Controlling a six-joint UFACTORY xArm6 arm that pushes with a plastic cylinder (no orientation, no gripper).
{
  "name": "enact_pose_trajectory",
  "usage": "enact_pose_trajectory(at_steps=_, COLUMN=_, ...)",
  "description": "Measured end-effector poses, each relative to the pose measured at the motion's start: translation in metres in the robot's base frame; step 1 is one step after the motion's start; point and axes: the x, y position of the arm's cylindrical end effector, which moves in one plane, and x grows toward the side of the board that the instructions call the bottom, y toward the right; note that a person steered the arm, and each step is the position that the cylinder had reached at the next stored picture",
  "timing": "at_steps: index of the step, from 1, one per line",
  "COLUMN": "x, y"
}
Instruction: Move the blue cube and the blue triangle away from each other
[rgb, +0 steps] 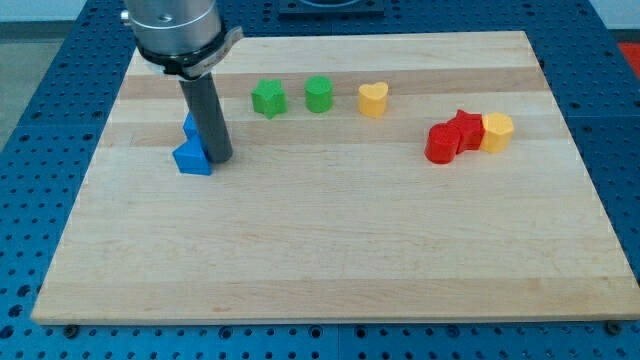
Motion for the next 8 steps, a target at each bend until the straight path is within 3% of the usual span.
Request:
enact_pose_trajectory(at_steps=2, x=0.008, y=-0.018)
enact_pose_trajectory(at_steps=5, x=-0.035, y=-0.018)
enact_pose_trajectory(at_steps=8, x=-0.021, y=-0.019)
